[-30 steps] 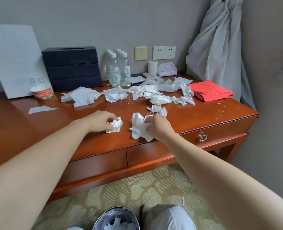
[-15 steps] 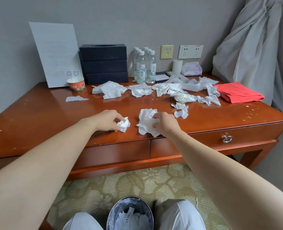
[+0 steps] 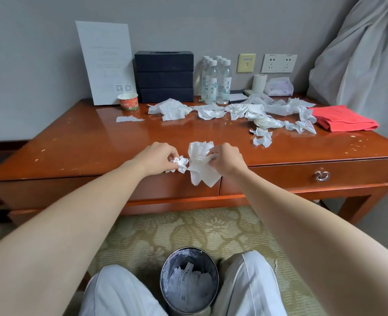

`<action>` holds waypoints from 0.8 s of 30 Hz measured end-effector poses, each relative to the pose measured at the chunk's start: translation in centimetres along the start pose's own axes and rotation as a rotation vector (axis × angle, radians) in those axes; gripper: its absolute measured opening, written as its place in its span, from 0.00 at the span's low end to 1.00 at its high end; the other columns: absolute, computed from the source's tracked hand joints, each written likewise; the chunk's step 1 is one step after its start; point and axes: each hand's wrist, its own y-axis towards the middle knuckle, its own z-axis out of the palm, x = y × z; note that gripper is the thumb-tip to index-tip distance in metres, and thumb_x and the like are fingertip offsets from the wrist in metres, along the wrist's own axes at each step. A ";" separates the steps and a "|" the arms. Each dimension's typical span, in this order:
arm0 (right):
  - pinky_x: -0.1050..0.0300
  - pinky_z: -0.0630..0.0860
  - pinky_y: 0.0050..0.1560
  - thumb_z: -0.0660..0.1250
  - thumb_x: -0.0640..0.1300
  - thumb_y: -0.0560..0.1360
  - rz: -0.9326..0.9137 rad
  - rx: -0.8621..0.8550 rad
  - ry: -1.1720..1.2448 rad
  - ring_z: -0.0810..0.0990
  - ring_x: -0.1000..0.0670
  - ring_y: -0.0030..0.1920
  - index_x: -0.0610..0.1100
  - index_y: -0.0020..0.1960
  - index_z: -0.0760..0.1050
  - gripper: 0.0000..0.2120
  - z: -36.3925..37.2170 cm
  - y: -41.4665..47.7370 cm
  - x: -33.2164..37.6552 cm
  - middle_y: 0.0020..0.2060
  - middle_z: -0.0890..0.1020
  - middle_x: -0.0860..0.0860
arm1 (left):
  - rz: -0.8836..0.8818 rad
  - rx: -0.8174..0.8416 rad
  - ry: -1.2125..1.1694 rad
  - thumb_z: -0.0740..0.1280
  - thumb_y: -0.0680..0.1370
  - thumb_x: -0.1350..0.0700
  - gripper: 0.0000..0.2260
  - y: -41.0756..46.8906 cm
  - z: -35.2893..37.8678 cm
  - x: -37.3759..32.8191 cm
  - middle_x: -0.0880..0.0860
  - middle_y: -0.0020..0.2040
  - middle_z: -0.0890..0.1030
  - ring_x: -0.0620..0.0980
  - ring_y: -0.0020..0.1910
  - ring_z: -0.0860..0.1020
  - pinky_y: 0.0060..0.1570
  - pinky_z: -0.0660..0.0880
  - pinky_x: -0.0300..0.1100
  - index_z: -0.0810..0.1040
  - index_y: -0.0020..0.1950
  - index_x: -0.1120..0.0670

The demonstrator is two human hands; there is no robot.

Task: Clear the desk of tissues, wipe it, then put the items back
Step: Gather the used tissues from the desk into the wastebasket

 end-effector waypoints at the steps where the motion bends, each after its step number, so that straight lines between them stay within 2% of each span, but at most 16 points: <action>1: 0.54 0.75 0.41 0.59 0.36 0.77 -0.009 -0.003 0.008 0.77 0.44 0.48 0.43 0.59 0.80 0.15 0.0 -0.6 0.2 0.49 0.81 0.44 | -0.007 -0.010 -0.013 0.71 0.75 0.52 0.07 -0.7 0.1 0.0 0.46 0.44 0.80 0.48 0.46 0.79 0.48 0.78 0.46 0.82 0.53 0.49; 5: 0.57 0.72 0.36 0.60 0.37 0.78 -0.027 0.016 0.030 0.77 0.44 0.46 0.42 0.60 0.80 0.14 0.5 -3.3 0.6 0.48 0.81 0.45 | -0.004 -0.037 -0.045 0.71 0.75 0.53 0.09 -3.9 0.9 -0.3 0.47 0.45 0.80 0.47 0.44 0.79 0.48 0.78 0.47 0.82 0.55 0.52; 8: 0.56 0.75 0.37 0.60 0.38 0.77 -0.026 0.054 0.039 0.79 0.44 0.46 0.43 0.58 0.80 0.14 1.8 -5.3 0.6 0.48 0.81 0.45 | 0.015 -0.048 -0.043 0.71 0.76 0.54 0.10 -6.3 2.7 -0.8 0.47 0.45 0.77 0.46 0.43 0.77 0.47 0.78 0.47 0.82 0.56 0.51; 10: 0.56 0.72 0.37 0.60 0.38 0.76 -0.007 0.077 0.045 0.79 0.44 0.47 0.45 0.59 0.80 0.15 3.2 -6.7 0.1 0.49 0.82 0.45 | -0.006 -0.041 -0.067 0.71 0.76 0.54 0.09 -7.9 4.5 -0.8 0.47 0.45 0.77 0.46 0.44 0.77 0.48 0.78 0.47 0.81 0.55 0.51; 14: 0.57 0.67 0.32 0.60 0.37 0.74 0.047 0.145 0.048 0.77 0.42 0.43 0.45 0.48 0.80 0.10 6.9 -9.4 -1.8 0.38 0.78 0.46 | -0.053 0.014 -0.089 0.72 0.75 0.54 0.08 -10.4 9.2 0.0 0.49 0.47 0.75 0.49 0.46 0.77 0.51 0.76 0.48 0.81 0.54 0.50; 16: 0.58 0.66 0.30 0.60 0.38 0.75 0.084 0.176 0.055 0.76 0.42 0.43 0.45 0.50 0.80 0.11 9.3 -10.4 -3.1 0.37 0.77 0.47 | -0.079 0.050 -0.100 0.72 0.75 0.53 0.09 -11.2 11.9 0.8 0.49 0.49 0.76 0.50 0.47 0.78 0.52 0.76 0.49 0.81 0.54 0.49; 18: 0.57 0.70 0.33 0.60 0.38 0.75 0.120 0.208 0.064 0.77 0.40 0.45 0.40 0.52 0.80 0.11 11.5 -11.3 -4.5 0.41 0.80 0.44 | -0.109 0.081 -0.115 0.72 0.75 0.52 0.10 -11.8 14.4 1.2 0.49 0.49 0.77 0.50 0.48 0.78 0.51 0.77 0.50 0.80 0.56 0.49; 19: 0.54 0.72 0.38 0.61 0.38 0.75 0.137 0.234 0.068 0.78 0.39 0.47 0.39 0.54 0.80 0.12 12.7 -11.7 -5.2 0.44 0.81 0.42 | -0.120 0.102 -0.131 0.73 0.75 0.52 0.10 -12.0 15.8 1.4 0.49 0.49 0.76 0.50 0.47 0.78 0.51 0.77 0.50 0.80 0.56 0.49; 21: 0.52 0.75 0.46 0.61 0.38 0.75 0.183 0.290 0.074 0.78 0.38 0.53 0.41 0.59 0.79 0.15 15.2 -12.0 -6.5 0.50 0.81 0.41 | -0.138 0.152 -0.165 0.73 0.75 0.52 0.11 -12.0 18.7 2.0 0.50 0.49 0.76 0.50 0.47 0.78 0.49 0.76 0.48 0.80 0.57 0.50; 24: 0.54 0.75 0.47 0.60 0.37 0.76 0.226 0.359 0.073 0.78 0.39 0.55 0.46 0.67 0.75 0.21 18.6 -11.6 -8.4 0.57 0.80 0.41 | -0.172 0.221 -0.218 0.73 0.75 0.53 0.13 -11.8 22.6 3.1 0.49 0.50 0.75 0.49 0.46 0.76 0.50 0.75 0.47 0.78 0.58 0.50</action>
